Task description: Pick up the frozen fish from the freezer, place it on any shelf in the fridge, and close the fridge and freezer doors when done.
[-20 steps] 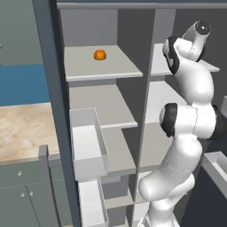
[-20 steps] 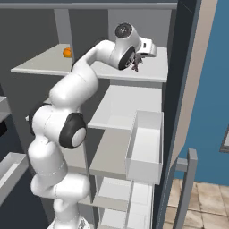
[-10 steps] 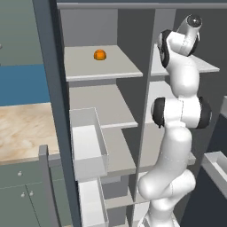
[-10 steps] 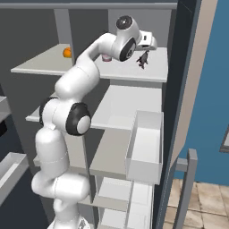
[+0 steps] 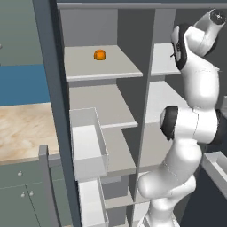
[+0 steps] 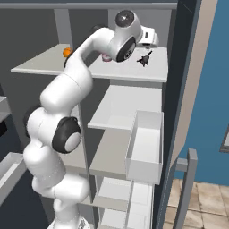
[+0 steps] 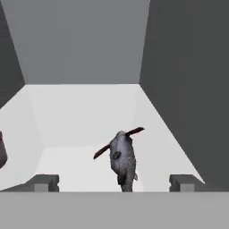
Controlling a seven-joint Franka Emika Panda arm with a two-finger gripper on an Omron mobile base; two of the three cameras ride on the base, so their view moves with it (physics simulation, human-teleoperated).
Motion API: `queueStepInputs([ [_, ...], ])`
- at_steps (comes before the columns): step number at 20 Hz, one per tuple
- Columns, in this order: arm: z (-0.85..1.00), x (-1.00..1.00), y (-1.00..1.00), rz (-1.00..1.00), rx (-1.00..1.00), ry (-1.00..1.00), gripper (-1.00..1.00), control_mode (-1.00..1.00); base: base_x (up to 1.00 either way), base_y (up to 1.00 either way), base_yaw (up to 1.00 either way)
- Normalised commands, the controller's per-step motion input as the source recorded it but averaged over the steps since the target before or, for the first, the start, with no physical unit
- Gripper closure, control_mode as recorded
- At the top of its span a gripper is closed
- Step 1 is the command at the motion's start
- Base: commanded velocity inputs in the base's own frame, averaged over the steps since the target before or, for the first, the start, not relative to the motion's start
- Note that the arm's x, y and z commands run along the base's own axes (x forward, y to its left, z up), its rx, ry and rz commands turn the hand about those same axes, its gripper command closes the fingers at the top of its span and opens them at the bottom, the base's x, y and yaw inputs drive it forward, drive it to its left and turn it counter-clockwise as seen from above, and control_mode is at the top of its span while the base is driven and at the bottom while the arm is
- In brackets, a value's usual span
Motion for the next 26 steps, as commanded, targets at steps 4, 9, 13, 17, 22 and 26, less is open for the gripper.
queueStepInputs([
  [4, -0.08, -1.0, 0.16, 0.0, 0.0, -0.36, -1.0, -1.0, 0.0, 0.0, 0.0],
  [9, 0.21, -1.0, 0.22, 0.0, 0.0, -0.21, -1.0, -1.0, 0.0, 0.0, 0.0],
  [13, 0.78, -1.0, 0.2, 0.0, 0.0, 0.06, -1.0, -1.0, 0.0, 0.0, 0.0],
  [17, 0.48, -1.0, 0.16, 0.0, -0.02, 0.3, -1.0, -1.0, 0.0, 0.0, 0.0],
  [22, -0.26, -1.0, 0.16, 0.0, -0.08, 0.48, -1.0, -1.0, 0.0, 0.0, 0.0],
  [26, -1.0, -1.0, 0.47, 0.0, -0.05, 0.33, -1.0, -1.0, 0.0, 0.0, 0.0],
])
